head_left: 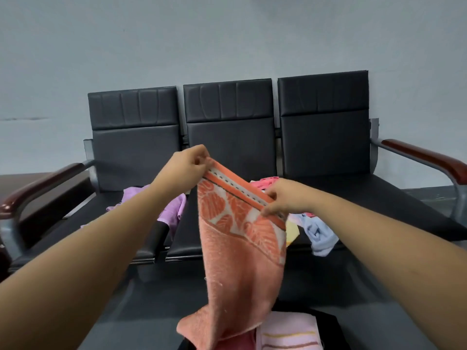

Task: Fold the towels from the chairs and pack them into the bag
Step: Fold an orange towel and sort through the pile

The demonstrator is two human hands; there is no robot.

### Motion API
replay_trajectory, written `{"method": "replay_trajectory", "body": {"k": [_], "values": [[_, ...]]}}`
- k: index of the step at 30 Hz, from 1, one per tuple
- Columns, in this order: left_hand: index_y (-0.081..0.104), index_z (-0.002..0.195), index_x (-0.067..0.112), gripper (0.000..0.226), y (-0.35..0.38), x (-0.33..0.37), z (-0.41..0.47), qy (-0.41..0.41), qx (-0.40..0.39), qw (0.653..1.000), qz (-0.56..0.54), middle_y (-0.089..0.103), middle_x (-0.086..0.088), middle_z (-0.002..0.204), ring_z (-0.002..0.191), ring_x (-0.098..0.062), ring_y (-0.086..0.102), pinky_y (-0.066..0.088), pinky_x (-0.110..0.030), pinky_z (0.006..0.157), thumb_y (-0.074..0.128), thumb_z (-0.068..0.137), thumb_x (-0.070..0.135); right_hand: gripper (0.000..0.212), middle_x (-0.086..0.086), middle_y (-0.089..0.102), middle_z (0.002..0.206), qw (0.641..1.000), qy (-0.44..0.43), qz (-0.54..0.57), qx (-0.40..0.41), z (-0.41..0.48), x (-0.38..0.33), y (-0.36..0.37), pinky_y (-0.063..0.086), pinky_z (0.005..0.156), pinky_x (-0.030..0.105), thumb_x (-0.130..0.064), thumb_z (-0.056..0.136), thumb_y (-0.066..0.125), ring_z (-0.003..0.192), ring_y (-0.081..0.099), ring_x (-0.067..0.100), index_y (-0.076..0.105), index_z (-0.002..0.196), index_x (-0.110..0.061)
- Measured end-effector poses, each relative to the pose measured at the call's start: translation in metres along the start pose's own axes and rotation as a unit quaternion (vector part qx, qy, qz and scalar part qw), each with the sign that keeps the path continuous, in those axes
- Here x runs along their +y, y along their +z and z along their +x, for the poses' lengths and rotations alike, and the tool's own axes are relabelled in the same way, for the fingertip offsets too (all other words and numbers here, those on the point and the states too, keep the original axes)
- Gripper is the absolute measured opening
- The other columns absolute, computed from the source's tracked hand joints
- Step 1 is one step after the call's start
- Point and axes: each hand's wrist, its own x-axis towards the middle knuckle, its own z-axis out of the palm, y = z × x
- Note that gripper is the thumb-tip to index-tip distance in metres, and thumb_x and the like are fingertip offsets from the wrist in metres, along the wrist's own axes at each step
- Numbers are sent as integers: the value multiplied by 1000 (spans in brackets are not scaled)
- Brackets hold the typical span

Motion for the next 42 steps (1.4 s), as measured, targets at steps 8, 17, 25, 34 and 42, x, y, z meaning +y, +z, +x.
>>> {"method": "replay_trajectory", "body": {"k": [8, 17, 25, 34, 42], "values": [[57, 101, 18, 7, -18, -49, 16, -77, 73, 987, 118, 65, -5, 97, 78, -21, 58, 40, -31, 67, 50, 99, 17, 20, 10, 58, 64, 990, 138, -22, 33, -4, 63, -4, 37, 52, 26, -12, 87, 69, 57, 45, 17, 68, 73, 2], [60, 102, 26, 29, -41, -39, 23, -84, 217, 972, -45, 63, 0, 86, 78, -26, 65, 55, -34, 63, 42, 90, 7, 8, 1, 74, 83, 874, 58, 212, 434, 11, 26, -49, 55, 74, 38, -15, 91, 69, 80, 69, 20, 77, 92, -15], [70, 85, 11, 15, -58, 0, 29, -98, -10, 974, -203, 65, -15, 85, 60, -15, 61, 52, -17, 52, 60, 91, 1, 19, 9, 70, 77, 801, 83, 432, 405, 16, -26, -72, 53, 57, 22, 3, 90, 67, 59, 61, 11, 69, 78, -12], [72, 105, 8, 11, -47, 14, 7, 60, -178, 980, -58, 78, -3, 96, 89, -18, 75, 58, -22, 83, 70, 94, 7, 19, 10, 61, 70, 894, 43, 321, 309, 4, -39, -49, 44, 48, 27, 0, 93, 64, 49, 49, 14, 72, 104, -13], [71, 90, 27, 10, -35, 31, 9, 114, -102, 987, -55, 71, 7, 98, 94, -15, 68, 52, -38, 95, 68, 95, 35, 26, 21, 67, 82, 908, 8, 341, 245, -1, -65, -45, 65, 68, 41, 13, 94, 49, 66, 72, 29, 64, 85, -6]]}}
